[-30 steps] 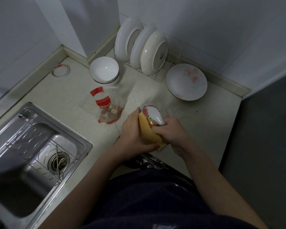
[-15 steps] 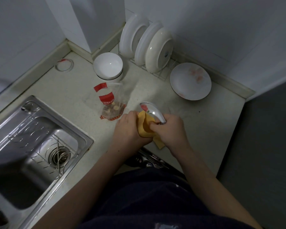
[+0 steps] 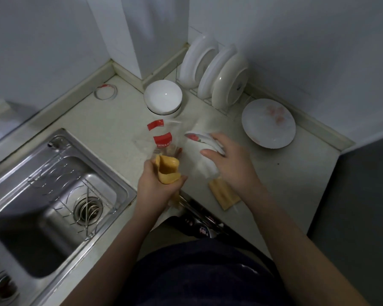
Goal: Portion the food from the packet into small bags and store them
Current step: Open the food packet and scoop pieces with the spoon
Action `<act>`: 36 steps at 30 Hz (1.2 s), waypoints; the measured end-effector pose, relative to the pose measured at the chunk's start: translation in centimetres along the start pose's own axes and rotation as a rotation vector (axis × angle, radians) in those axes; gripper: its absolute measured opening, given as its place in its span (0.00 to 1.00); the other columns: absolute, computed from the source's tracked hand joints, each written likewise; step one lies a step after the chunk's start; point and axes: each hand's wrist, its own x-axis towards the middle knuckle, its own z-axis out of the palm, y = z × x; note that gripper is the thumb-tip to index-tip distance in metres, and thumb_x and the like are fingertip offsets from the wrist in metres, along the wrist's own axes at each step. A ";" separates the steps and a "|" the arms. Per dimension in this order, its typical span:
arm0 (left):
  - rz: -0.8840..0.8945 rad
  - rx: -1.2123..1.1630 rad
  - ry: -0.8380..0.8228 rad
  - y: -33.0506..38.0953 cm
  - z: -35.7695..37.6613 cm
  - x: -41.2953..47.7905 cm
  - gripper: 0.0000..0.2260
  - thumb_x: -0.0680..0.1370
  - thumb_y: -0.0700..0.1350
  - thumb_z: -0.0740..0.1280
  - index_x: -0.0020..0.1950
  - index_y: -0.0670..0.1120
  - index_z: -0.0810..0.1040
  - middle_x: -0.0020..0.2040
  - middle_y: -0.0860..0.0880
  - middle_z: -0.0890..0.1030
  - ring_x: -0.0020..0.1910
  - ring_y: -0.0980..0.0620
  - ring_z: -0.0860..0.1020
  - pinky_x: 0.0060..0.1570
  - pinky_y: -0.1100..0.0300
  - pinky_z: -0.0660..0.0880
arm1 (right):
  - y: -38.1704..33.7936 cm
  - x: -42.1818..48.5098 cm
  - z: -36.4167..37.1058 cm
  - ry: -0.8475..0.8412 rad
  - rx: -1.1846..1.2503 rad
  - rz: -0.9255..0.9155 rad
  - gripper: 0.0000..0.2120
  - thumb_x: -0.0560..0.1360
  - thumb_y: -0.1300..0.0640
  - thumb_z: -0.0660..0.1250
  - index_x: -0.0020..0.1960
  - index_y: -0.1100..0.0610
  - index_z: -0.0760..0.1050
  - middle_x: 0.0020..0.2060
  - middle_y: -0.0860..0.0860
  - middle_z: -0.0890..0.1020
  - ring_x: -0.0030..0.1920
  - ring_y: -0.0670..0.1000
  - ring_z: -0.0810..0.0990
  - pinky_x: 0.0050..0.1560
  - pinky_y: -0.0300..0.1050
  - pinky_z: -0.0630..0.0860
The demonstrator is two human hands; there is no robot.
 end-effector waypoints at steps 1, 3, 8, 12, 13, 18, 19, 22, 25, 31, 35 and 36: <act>-0.010 0.000 0.034 -0.4 -0.5 0.1 0.28 0.62 0.61 0.77 0.55 0.55 0.69 0.47 0.58 0.78 0.47 0.60 0.78 0.42 0.58 0.77 | -0.7 1.1 0.5 -0.054 -0.061 -0.048 0.14 0.73 0.54 0.71 0.58 0.50 0.77 0.46 0.48 0.83 0.45 0.47 0.80 0.44 0.37 0.72; -0.013 0.012 0.088 -0.9 -1.5 0.3 0.26 0.64 0.58 0.78 0.54 0.56 0.69 0.46 0.58 0.77 0.45 0.65 0.76 0.38 0.64 0.72 | -1.9 3.5 2.0 -0.150 -0.232 -0.142 0.19 0.73 0.54 0.70 0.64 0.45 0.74 0.51 0.49 0.83 0.48 0.48 0.80 0.47 0.39 0.75; -0.034 -0.035 0.122 -2.0 -3.1 -0.5 0.26 0.65 0.57 0.78 0.56 0.55 0.70 0.47 0.58 0.77 0.45 0.69 0.75 0.38 0.67 0.70 | -2.7 7.7 6.3 -0.226 -0.612 -0.208 0.14 0.74 0.54 0.67 0.59 0.49 0.76 0.49 0.53 0.83 0.51 0.56 0.80 0.46 0.47 0.76; -0.051 -0.092 0.142 -2.7 -3.6 -0.6 0.26 0.65 0.55 0.79 0.56 0.52 0.71 0.48 0.56 0.78 0.45 0.63 0.77 0.41 0.64 0.73 | -2.6 7.9 7.2 -0.185 -0.760 -0.208 0.06 0.75 0.56 0.64 0.48 0.57 0.78 0.44 0.56 0.82 0.47 0.59 0.80 0.39 0.45 0.69; -0.055 -0.100 0.141 -2.9 -3.7 -0.6 0.26 0.65 0.55 0.79 0.57 0.52 0.71 0.49 0.55 0.78 0.46 0.61 0.77 0.42 0.63 0.74 | -2.6 7.7 7.1 -0.163 -0.763 -0.193 0.06 0.75 0.58 0.64 0.48 0.58 0.79 0.43 0.56 0.82 0.46 0.59 0.80 0.38 0.44 0.69; -0.069 -0.080 0.110 -3.2 -3.3 -0.5 0.27 0.64 0.57 0.79 0.56 0.55 0.70 0.48 0.57 0.78 0.45 0.66 0.77 0.40 0.67 0.71 | -3.0 4.5 5.8 -0.045 -0.667 0.008 0.06 0.72 0.56 0.68 0.47 0.57 0.80 0.38 0.55 0.81 0.40 0.57 0.81 0.35 0.43 0.73; -0.073 -0.075 0.098 -3.1 -3.0 -0.4 0.26 0.64 0.57 0.79 0.56 0.55 0.70 0.48 0.57 0.78 0.45 0.68 0.76 0.39 0.68 0.71 | -2.9 3.7 5.5 -0.042 -0.620 0.055 0.07 0.73 0.55 0.68 0.46 0.58 0.80 0.37 0.54 0.81 0.39 0.56 0.80 0.34 0.44 0.73; -0.075 -0.050 0.043 -2.7 -1.9 -0.2 0.26 0.64 0.56 0.79 0.54 0.58 0.68 0.46 0.59 0.78 0.44 0.70 0.76 0.35 0.71 0.71 | -2.2 2.0 4.9 -0.066 -0.466 0.218 0.10 0.74 0.53 0.68 0.48 0.59 0.81 0.36 0.53 0.81 0.37 0.54 0.81 0.32 0.40 0.70; -0.076 -0.033 -0.035 -2.5 -0.8 0.0 0.26 0.63 0.57 0.79 0.54 0.58 0.69 0.45 0.59 0.78 0.44 0.63 0.77 0.37 0.67 0.72 | -2.1 1.3 4.3 -0.138 -0.262 0.297 0.13 0.75 0.51 0.67 0.54 0.59 0.79 0.38 0.49 0.79 0.37 0.47 0.78 0.28 0.30 0.67; -0.069 0.006 -0.099 -2.4 0.1 0.2 0.26 0.63 0.59 0.79 0.54 0.58 0.68 0.47 0.58 0.78 0.45 0.60 0.77 0.42 0.58 0.77 | -3.4 1.8 1.8 -0.171 -0.345 0.175 0.06 0.80 0.54 0.60 0.54 0.55 0.69 0.44 0.52 0.76 0.41 0.50 0.77 0.36 0.41 0.73; -0.076 0.006 -0.099 -2.5 -0.1 0.0 0.27 0.63 0.58 0.79 0.55 0.57 0.69 0.47 0.58 0.78 0.46 0.60 0.77 0.41 0.59 0.77 | -4.1 3.4 0.8 -0.134 -0.842 -0.253 0.04 0.77 0.60 0.65 0.50 0.56 0.77 0.38 0.53 0.80 0.37 0.53 0.79 0.36 0.46 0.76; -0.076 0.003 -0.100 -2.6 -0.2 -0.1 0.27 0.63 0.58 0.79 0.55 0.57 0.68 0.47 0.58 0.77 0.46 0.59 0.77 0.41 0.59 0.77 | -4.3 4.1 1.0 -0.202 -0.916 -0.315 0.06 0.76 0.60 0.65 0.51 0.57 0.79 0.40 0.54 0.81 0.39 0.53 0.80 0.39 0.45 0.77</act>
